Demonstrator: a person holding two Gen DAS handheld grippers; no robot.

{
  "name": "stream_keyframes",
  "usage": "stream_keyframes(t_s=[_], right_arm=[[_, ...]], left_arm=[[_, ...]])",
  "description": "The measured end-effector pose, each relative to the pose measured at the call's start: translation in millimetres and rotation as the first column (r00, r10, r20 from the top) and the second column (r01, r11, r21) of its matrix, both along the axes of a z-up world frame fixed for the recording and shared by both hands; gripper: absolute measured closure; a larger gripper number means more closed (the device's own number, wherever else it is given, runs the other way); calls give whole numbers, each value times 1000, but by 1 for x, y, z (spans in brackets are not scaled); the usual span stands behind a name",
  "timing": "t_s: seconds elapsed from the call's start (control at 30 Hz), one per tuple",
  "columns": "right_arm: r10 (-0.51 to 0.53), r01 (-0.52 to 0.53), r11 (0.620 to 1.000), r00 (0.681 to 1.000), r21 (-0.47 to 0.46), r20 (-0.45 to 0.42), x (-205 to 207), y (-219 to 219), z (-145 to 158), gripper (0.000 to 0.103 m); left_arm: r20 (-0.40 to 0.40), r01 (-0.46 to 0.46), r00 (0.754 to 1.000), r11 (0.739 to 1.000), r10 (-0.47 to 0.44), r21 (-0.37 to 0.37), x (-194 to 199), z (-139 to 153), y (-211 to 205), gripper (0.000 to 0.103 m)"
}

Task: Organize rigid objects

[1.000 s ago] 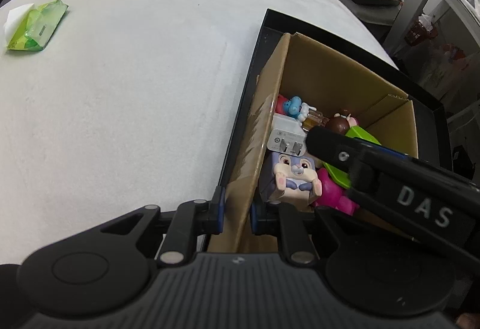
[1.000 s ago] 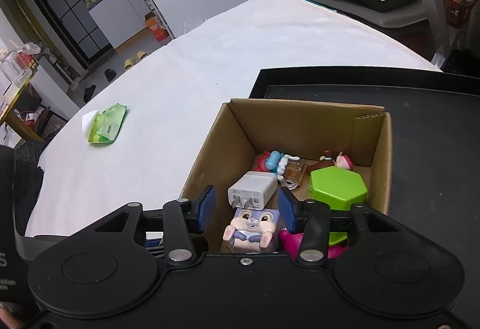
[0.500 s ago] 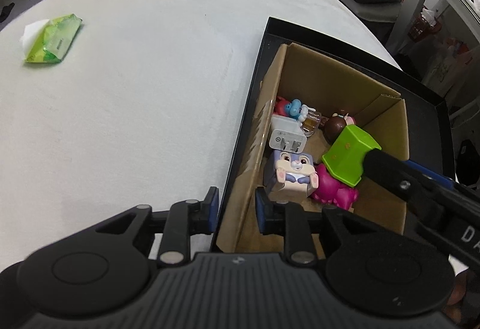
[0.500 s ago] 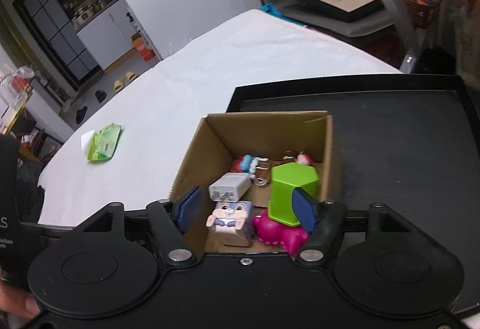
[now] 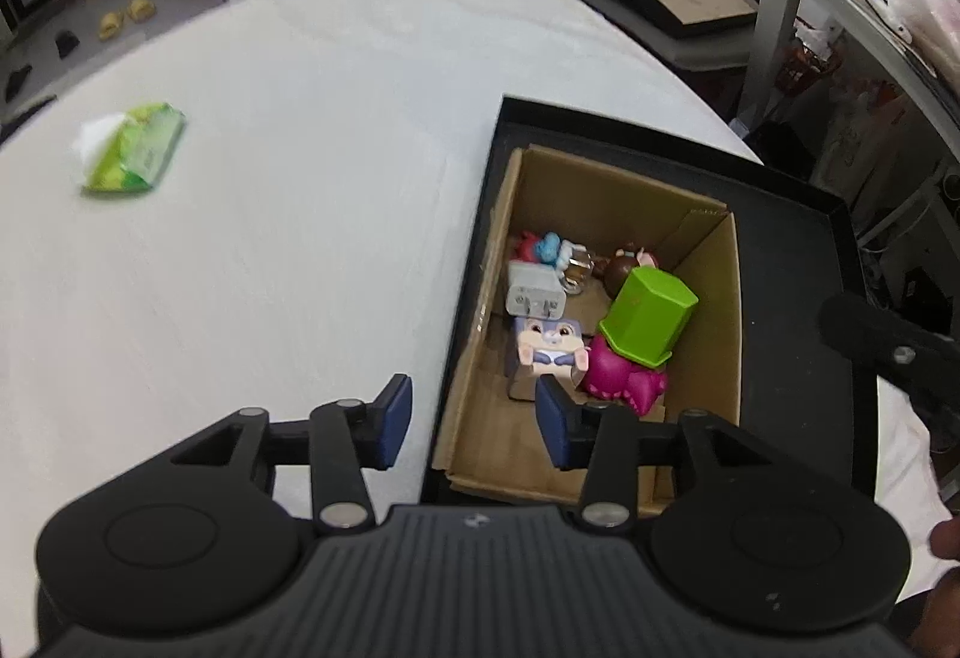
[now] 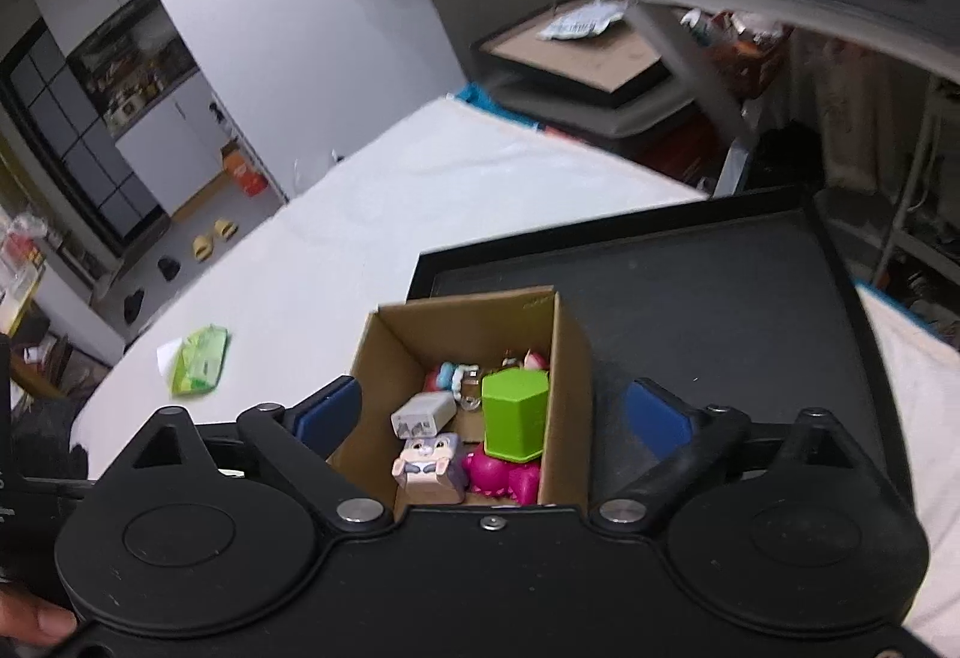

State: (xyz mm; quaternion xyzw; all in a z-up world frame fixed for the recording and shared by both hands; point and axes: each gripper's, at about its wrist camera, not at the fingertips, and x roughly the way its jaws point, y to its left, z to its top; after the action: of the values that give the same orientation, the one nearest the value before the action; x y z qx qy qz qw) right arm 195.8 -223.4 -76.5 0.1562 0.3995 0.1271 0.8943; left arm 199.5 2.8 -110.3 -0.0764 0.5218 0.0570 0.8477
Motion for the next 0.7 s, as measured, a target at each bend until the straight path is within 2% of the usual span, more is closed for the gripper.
stream_keyframes(t_s=[0.07, 0.33, 0.7], right_arm=[[-18, 17, 1000, 1000, 10, 19, -7, -4, 9, 0], [-64, 66, 998, 995, -14, 80, -37, -10, 35, 0], [-100, 105, 992, 992, -65, 75, -74, -9, 49, 0]], left_arm=[[19, 8, 1000, 1000, -8, 1, -5, 9, -2, 51], [81, 29, 996, 1000, -30, 7, -29, 36, -7, 33], [133, 51, 989, 997, -57, 51, -64, 58, -4, 23]])
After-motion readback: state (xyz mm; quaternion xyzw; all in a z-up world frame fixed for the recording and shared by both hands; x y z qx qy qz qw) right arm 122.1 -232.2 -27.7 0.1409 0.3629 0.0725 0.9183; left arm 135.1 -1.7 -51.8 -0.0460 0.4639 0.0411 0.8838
